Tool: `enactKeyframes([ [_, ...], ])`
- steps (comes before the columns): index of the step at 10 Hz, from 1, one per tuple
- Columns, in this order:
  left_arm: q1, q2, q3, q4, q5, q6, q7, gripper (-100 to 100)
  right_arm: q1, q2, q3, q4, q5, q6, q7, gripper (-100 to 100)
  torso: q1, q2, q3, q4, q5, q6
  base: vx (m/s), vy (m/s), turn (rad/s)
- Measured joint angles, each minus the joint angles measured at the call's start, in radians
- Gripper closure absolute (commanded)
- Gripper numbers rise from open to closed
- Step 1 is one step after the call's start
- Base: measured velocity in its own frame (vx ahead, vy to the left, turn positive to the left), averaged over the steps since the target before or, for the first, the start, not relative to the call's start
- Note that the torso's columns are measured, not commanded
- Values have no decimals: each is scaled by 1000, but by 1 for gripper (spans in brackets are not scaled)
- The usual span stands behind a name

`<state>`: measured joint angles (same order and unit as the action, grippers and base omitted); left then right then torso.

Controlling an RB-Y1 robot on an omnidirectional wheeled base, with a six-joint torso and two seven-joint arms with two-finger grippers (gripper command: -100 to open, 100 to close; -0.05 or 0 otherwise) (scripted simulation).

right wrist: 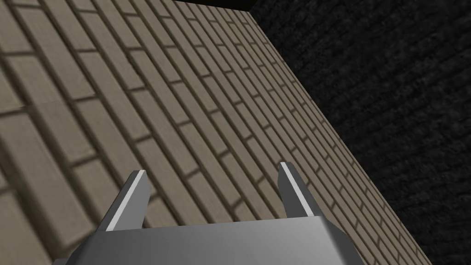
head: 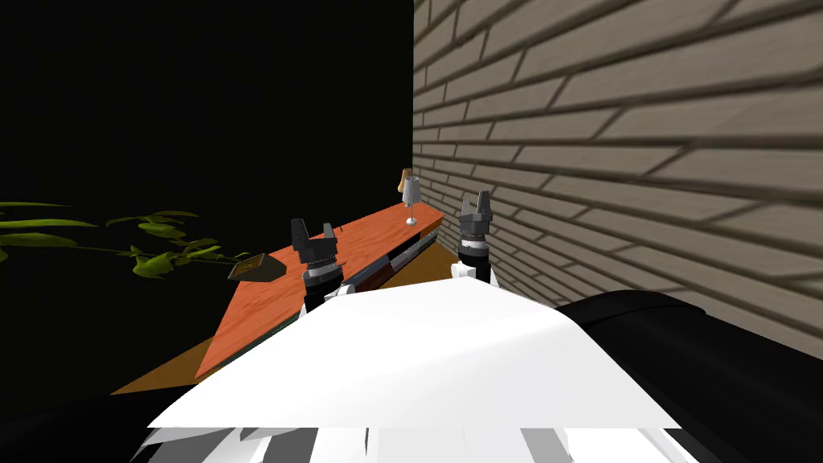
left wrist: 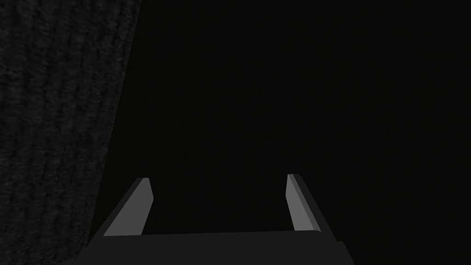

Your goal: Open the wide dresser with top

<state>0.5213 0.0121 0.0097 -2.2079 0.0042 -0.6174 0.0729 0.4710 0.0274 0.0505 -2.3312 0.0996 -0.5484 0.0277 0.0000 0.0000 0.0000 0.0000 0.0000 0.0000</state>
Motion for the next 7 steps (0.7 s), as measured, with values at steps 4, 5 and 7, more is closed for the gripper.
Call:
enactKeyframes([
  [4, 0, 0, 0, 0, 0, 0, 0, 0, 0, 0, 0, 0, 0, 0, 0, 0, 0, 248, -497, 248, 0, 0, 0, 0, 0],
  [5, 0, 0, 0, 0, 0, 0, 0, 0, 0, 0, 0, 0, 0, 0, 0, 0, 0, 322, -644, 322, 0, 0, 0, 0, 0],
  [7, 0, 0, 0, 0, 0, 0, 0, 0, 0, 0, 0, 0, 0, 0, 0, 0, 0, 470, -939, 470, 0, 0, 0, 0, 0],
])
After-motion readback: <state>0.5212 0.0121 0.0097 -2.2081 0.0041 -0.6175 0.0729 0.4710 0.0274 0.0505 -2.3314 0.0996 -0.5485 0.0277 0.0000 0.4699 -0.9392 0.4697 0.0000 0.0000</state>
